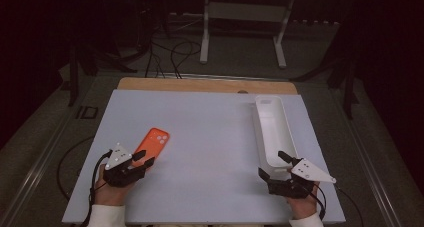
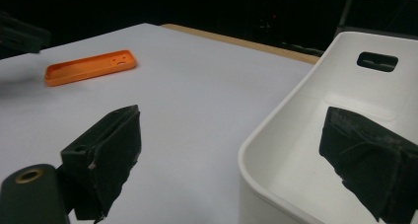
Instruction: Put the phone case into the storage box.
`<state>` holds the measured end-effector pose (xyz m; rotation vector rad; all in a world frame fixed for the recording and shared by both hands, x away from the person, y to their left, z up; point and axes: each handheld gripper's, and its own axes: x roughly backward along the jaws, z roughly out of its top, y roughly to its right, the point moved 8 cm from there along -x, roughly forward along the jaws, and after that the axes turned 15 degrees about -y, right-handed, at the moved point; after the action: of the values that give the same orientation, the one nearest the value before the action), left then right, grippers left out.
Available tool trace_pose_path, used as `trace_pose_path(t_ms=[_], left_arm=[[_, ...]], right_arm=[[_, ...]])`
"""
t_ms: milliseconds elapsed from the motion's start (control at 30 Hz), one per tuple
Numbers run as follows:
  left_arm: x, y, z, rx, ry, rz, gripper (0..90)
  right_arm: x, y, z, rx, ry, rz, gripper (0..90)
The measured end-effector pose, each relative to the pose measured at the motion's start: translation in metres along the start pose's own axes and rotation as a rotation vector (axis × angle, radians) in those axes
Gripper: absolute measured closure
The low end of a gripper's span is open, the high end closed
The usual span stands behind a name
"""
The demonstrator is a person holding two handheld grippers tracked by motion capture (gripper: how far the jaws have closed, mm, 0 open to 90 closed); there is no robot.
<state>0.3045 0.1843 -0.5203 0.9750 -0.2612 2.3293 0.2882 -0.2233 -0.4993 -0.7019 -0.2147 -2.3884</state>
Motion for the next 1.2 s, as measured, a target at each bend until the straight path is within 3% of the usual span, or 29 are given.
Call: trace_pose_path(t_ms=[67,167,200,233,300,533,733,867,1200], left_arm=[[0.009,0.000,0.002,-0.002,0.044,-0.016,49.7],[0.018,-0.003,0.004,0.009,0.081,-0.007,34.8],[0.028,-0.007,0.003,0.012,0.119,0.024,34.8],[0.031,-0.009,0.002,0.013,0.120,0.033,22.4],[0.037,-0.012,-0.001,0.013,0.128,0.039,15.8],[0.049,-0.019,-0.011,0.029,0.133,0.082,8.0],[0.051,-0.020,-0.013,0.023,0.139,0.090,1.5],[0.048,-0.018,-0.013,0.006,0.118,0.098,0.7],[0.044,-0.020,-0.014,0.025,0.063,0.118,0.0]], right_arm=[[0.000,0.000,0.000,0.001,0.002,0.001,8.8],[0.000,0.000,0.000,0.000,0.002,0.001,8.9],[0.001,0.000,0.000,0.001,0.002,0.001,8.8],[0.001,0.000,0.000,0.003,0.004,0.000,8.8],[0.001,0.000,0.000,0.006,0.007,0.002,8.8],[0.002,-0.001,0.001,0.011,0.020,0.011,8.8],[0.003,0.000,0.002,0.014,0.035,0.014,8.8],[0.004,-0.001,0.003,0.018,0.038,0.013,8.8],[0.003,-0.001,0.002,0.021,0.032,0.015,8.8]])
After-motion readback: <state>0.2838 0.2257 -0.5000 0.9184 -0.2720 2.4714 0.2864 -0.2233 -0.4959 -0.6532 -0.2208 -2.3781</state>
